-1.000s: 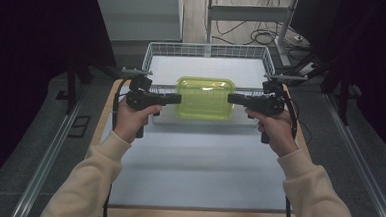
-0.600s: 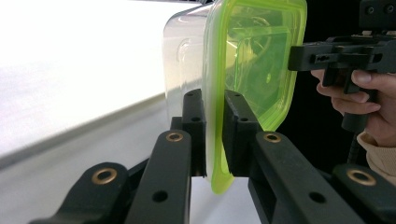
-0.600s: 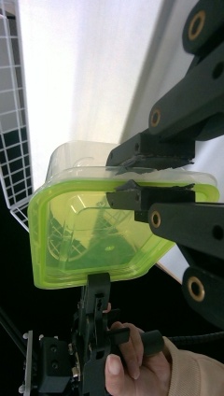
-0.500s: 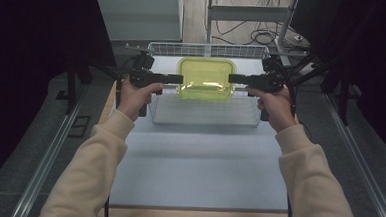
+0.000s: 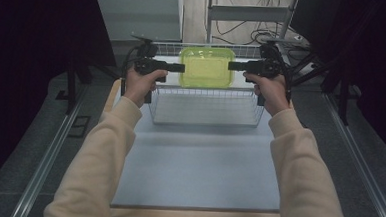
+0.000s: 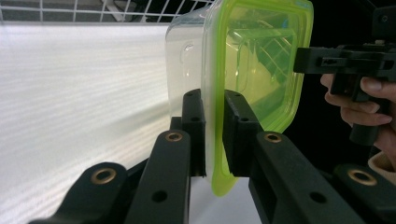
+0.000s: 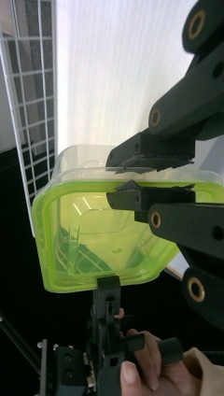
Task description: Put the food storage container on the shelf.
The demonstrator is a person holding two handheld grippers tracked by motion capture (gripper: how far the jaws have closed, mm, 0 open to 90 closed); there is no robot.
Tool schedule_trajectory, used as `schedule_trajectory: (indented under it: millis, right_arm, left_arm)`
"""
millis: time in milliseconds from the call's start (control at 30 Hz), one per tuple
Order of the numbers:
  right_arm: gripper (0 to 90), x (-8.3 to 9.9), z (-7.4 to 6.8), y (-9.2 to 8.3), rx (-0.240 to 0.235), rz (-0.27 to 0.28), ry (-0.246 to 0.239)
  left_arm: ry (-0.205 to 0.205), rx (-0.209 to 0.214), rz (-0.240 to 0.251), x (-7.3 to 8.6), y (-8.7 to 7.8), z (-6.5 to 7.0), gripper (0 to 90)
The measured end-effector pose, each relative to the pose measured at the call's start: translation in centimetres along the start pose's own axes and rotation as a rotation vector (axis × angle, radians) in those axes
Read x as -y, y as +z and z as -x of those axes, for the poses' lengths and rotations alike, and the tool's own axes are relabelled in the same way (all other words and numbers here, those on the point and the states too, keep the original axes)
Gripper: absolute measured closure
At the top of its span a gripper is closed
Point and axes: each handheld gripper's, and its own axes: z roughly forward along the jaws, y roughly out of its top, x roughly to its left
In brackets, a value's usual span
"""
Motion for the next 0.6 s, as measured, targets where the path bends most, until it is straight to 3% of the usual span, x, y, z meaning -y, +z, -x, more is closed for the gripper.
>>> schedule_trajectory:
  millis: [200,300,467,600]
  right_arm:
    - [79.2,-0.4,0.7,0.9,0.025,-0.016,0.010]
    - [79.0,-0.3,1.1,1.2,0.039,-0.018,0.014]
    - [78.1,-0.4,1.5,1.6,0.049,-0.008,0.034]
    - [73.8,-0.4,1.2,2.4,0.080,-0.012,-0.006]
  left_arm:
    - [-0.014,-0.027,-0.033,-0.4,1.1,-1.0,80.1]
    - [-0.034,-0.015,-0.016,-0.4,1.5,-1.2,80.0]
    - [-0.050,-0.038,-0.015,-0.8,1.9,-1.3,79.0]
    - [-0.084,-0.085,-0.001,-1.0,2.4,-1.5,74.9]
